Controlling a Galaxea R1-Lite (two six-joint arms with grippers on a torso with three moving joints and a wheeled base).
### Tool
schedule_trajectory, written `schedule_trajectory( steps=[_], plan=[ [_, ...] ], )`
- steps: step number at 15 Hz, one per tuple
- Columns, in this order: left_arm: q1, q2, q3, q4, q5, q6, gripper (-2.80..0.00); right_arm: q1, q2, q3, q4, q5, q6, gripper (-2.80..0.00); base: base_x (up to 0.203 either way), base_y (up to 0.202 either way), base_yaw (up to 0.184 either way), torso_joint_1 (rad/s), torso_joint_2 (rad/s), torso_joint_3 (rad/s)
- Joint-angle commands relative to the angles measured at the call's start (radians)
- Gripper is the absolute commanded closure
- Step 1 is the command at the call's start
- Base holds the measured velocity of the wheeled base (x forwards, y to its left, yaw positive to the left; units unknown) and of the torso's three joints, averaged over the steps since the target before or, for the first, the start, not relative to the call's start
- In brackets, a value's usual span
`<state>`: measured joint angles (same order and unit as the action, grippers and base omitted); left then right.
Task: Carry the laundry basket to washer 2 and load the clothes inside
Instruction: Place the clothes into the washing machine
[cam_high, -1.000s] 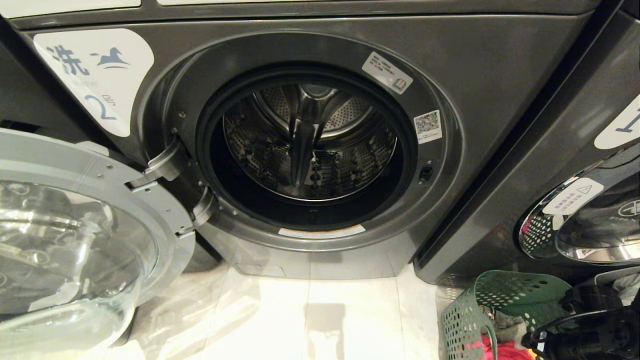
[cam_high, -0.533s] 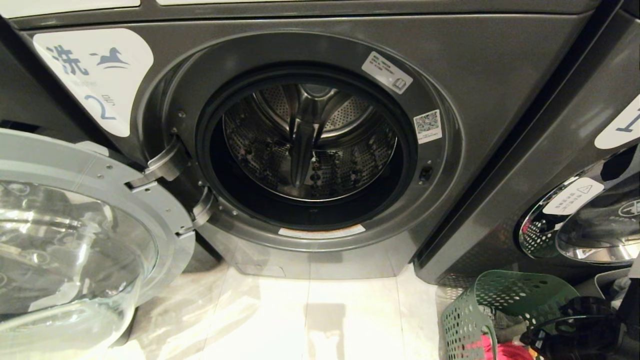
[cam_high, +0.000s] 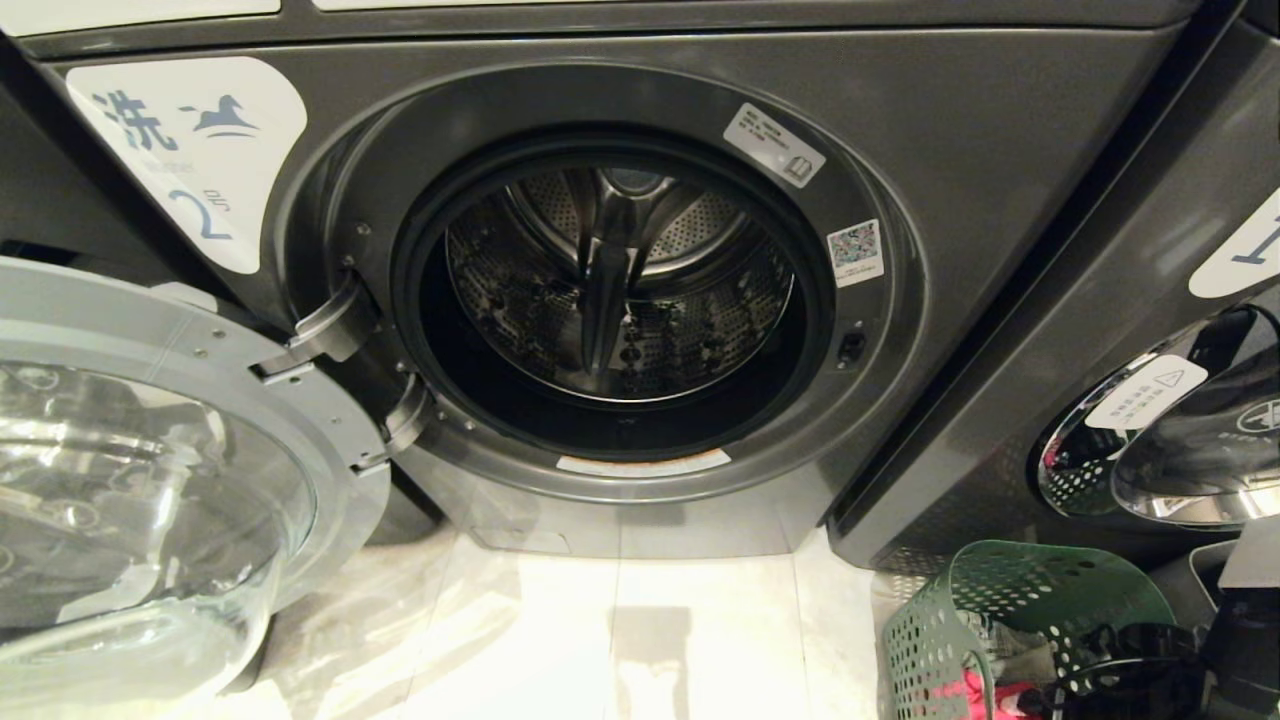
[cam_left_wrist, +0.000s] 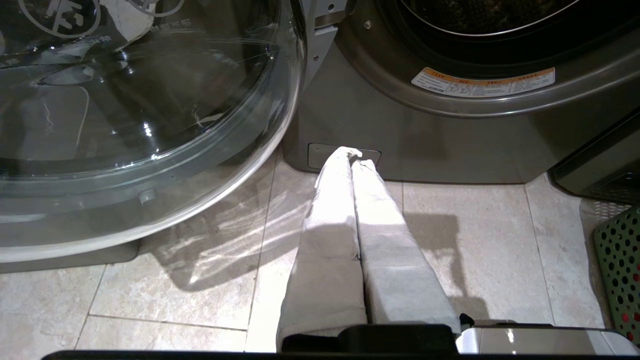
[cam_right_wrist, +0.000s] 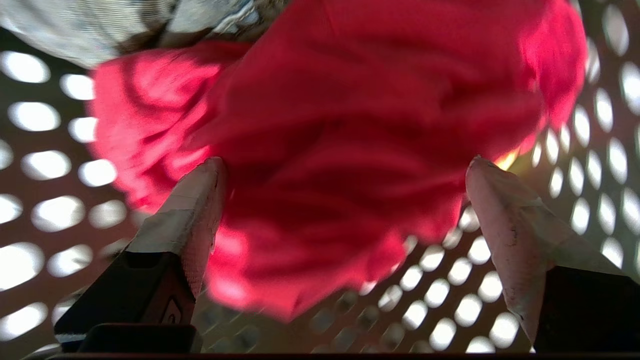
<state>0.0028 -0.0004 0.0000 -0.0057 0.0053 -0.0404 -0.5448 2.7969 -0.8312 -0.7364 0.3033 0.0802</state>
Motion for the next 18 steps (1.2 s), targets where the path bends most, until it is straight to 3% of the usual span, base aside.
schedule_trajectory(
  steps=[1, 3, 6, 8, 11, 15, 18],
  plan=[
    [0.000, 0.000, 0.000, 0.000, 0.000, -0.001, 0.00, 0.000, 0.072, -0.049, -0.005, -0.001, -0.038, -2.80, 0.000, 0.000, 0.000, 0.000, 0.00, 0.000],
    [0.000, 0.000, 0.000, 0.000, -0.001, -0.001, 0.00, 0.002, 0.122, -0.128, -0.005, -0.010, -0.078, -2.80, 0.000, 0.000, 0.000, 0.000, 0.00, 0.000],
    [0.000, 0.000, 0.000, 0.000, 0.001, -0.001, 0.00, 0.009, 0.165, -0.208, -0.005, -0.012, -0.206, -2.80, 0.000, 0.000, 0.000, 0.000, 0.00, 0.000],
    [0.000, 0.000, 0.000, 0.000, 0.000, -0.001, 0.00, 0.022, 0.197, -0.264, -0.005, -0.017, -0.230, -2.80, 0.000, 0.000, 0.000, 0.000, 0.00, 0.000],
    [0.000, 0.000, 0.000, 0.000, 0.001, -0.001, 0.00, 0.046, 0.264, -0.345, -0.002, -0.108, -0.282, -2.80, 0.000, 0.000, 0.000, 0.000, 0.00, 0.000],
    [0.000, 0.000, 0.000, 0.000, -0.001, 0.000, 0.00, 0.088, 0.271, -0.345, 0.010, -0.110, -0.280, -2.80, 0.000, 0.000, 0.000, 0.000, 0.00, 0.000],
    [0.000, 0.000, 0.000, 0.000, 0.001, -0.001, 0.00, 0.088, 0.271, -0.359, 0.120, -0.087, -0.278, -2.80, 0.000, 0.000, 0.000, 0.000, 0.00, 0.000]
  ],
)
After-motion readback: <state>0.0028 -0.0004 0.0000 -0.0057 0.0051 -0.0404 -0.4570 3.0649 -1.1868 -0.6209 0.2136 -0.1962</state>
